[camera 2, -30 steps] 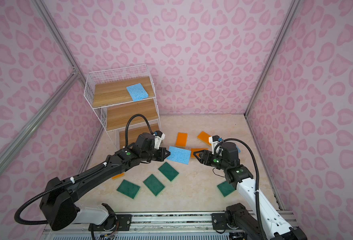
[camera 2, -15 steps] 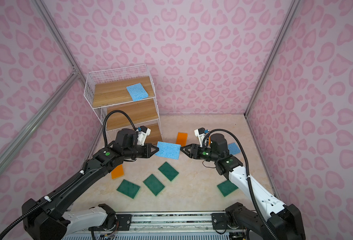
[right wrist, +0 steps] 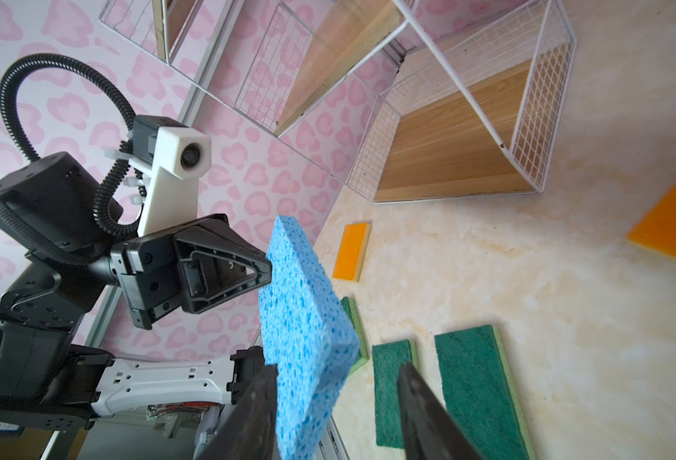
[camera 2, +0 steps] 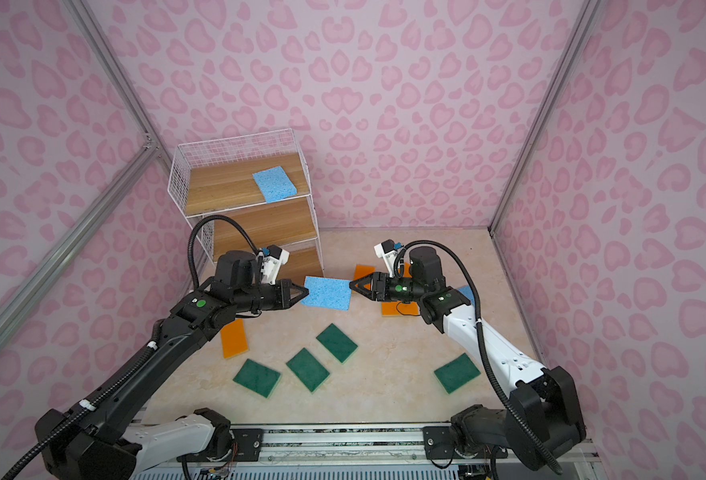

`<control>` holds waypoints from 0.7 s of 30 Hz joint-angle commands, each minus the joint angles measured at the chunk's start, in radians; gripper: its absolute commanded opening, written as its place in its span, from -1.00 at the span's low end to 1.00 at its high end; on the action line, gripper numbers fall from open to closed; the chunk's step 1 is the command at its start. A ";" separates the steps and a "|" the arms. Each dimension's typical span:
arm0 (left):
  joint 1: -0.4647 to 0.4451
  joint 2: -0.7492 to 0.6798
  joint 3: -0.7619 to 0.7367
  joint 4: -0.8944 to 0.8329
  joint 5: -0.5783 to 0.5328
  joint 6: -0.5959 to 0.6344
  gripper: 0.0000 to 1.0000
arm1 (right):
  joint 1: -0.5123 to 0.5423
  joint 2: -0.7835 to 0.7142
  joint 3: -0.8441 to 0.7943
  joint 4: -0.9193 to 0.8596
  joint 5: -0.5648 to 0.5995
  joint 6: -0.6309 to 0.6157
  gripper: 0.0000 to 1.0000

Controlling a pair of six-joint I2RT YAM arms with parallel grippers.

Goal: Place and organize the cleaning sponges onto the shelf
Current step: 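Slide the blue sponge shelfward with the left gripper while the right gripper grips it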

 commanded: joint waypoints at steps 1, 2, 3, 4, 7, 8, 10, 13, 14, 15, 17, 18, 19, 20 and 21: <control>0.009 0.011 0.026 -0.003 0.041 0.016 -0.93 | 0.001 0.016 0.005 0.032 -0.045 -0.016 -0.06; 0.010 0.015 0.029 -0.001 0.047 0.016 -0.93 | 0.001 0.021 0.007 0.037 -0.046 -0.014 -0.07; 0.010 0.019 0.032 -0.001 0.052 0.017 -0.93 | 0.001 0.027 0.006 0.044 -0.048 -0.012 -0.08; 0.012 0.021 0.035 0.000 0.056 0.017 -0.93 | 0.001 0.032 0.008 0.051 -0.051 -0.009 -0.09; 0.013 0.026 0.039 -0.001 0.063 0.020 -0.93 | 0.001 0.042 0.007 0.078 -0.058 0.006 -0.25; 0.015 0.027 0.040 -0.002 0.065 0.020 -0.93 | 0.001 0.044 0.008 0.085 -0.062 0.009 -0.40; 0.018 0.032 0.041 0.002 0.072 0.022 -0.93 | 0.001 0.046 0.008 0.093 -0.071 0.010 -0.54; 0.022 0.039 0.045 0.000 0.077 0.026 -0.93 | 0.003 0.043 -0.003 0.134 -0.094 0.032 -0.60; 0.023 0.040 0.046 0.001 0.077 0.026 -0.93 | 0.004 0.042 -0.008 0.150 -0.104 0.041 -0.60; 0.024 0.042 0.047 0.002 0.079 0.025 -0.93 | 0.003 0.041 -0.012 0.163 -0.110 0.051 -0.60; 0.027 0.046 0.052 0.002 0.080 0.024 -0.93 | 0.006 0.036 -0.016 0.166 -0.110 0.052 -0.66; 0.027 0.046 0.054 0.002 0.080 0.024 -0.93 | 0.007 0.035 -0.018 0.167 -0.109 0.053 -0.73; 0.027 0.046 0.056 0.003 0.080 0.023 -0.93 | 0.009 0.034 -0.020 0.171 -0.109 0.055 -0.87; 0.027 0.045 0.057 0.003 0.080 0.022 -0.93 | 0.010 0.032 -0.020 0.173 -0.109 0.060 -0.99; 0.027 0.043 0.057 0.004 0.074 0.021 -0.93 | 0.013 0.031 -0.022 0.178 -0.107 0.065 -1.00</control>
